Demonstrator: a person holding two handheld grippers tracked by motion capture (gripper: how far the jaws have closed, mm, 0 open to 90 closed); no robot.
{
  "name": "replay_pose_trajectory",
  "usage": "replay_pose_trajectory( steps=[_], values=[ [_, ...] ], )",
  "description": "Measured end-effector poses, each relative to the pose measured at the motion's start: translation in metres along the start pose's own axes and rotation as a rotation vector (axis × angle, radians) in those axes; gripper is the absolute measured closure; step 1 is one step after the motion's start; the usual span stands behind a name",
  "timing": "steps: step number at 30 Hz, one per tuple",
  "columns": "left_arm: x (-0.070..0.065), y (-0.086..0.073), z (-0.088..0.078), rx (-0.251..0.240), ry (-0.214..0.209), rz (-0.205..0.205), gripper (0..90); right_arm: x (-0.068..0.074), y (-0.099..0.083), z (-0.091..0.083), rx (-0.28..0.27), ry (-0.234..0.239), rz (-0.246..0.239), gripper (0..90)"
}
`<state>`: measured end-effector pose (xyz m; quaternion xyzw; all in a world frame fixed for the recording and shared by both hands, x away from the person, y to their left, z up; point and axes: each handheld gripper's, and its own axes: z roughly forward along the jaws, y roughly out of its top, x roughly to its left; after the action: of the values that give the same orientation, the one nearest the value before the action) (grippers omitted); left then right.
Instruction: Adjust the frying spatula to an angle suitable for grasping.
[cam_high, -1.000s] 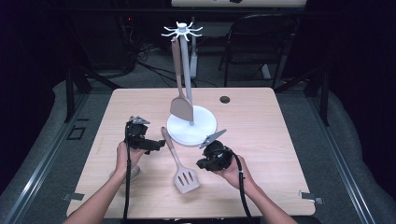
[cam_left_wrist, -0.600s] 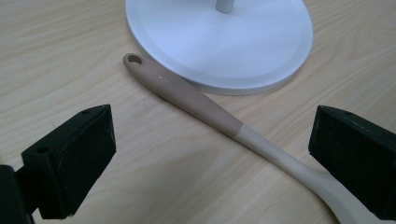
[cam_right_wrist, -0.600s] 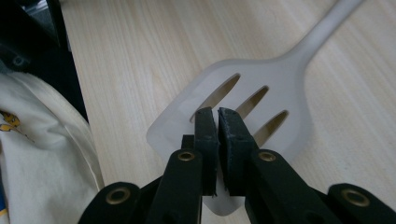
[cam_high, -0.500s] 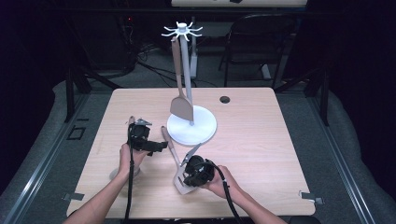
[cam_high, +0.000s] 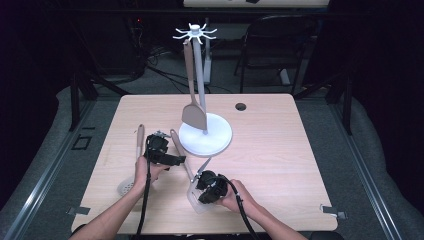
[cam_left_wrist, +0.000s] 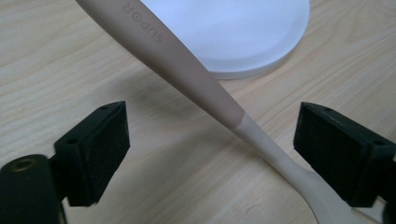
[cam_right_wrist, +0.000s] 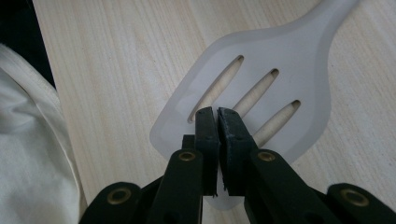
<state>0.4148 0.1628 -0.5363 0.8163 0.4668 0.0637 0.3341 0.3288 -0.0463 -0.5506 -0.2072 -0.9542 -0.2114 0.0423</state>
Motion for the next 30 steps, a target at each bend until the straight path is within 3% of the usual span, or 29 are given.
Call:
replay_pose_trajectory(
  steps=[8, 16, 18, 25, 30],
  values=[
    [0.000, 0.005, 0.019, 0.026, -0.003, -0.033, 25.3, -0.001, 0.001, 0.000, 0.004, 0.008, 0.006, 87.6],
    [0.001, 0.006, 0.029, 0.043, -0.018, -0.034, 39.5, -0.002, 0.001, 0.000, -0.003, 0.018, 0.009, 87.5],
    [0.001, 0.006, 0.030, 0.037, -0.026, -0.039, 46.4, -0.002, 0.001, 0.000, 0.002, 0.017, 0.002, 87.2],
    [0.004, 0.005, 0.027, 0.022, -0.062, -0.063, 50.6, -0.003, 0.002, 0.001, 0.001, 0.037, 0.012, 85.2],
    [0.004, 0.004, 0.018, -0.027, -0.100, -0.090, 54.4, -0.006, 0.001, -0.001, 0.007, 0.066, 0.021, 81.1]
  ],
)
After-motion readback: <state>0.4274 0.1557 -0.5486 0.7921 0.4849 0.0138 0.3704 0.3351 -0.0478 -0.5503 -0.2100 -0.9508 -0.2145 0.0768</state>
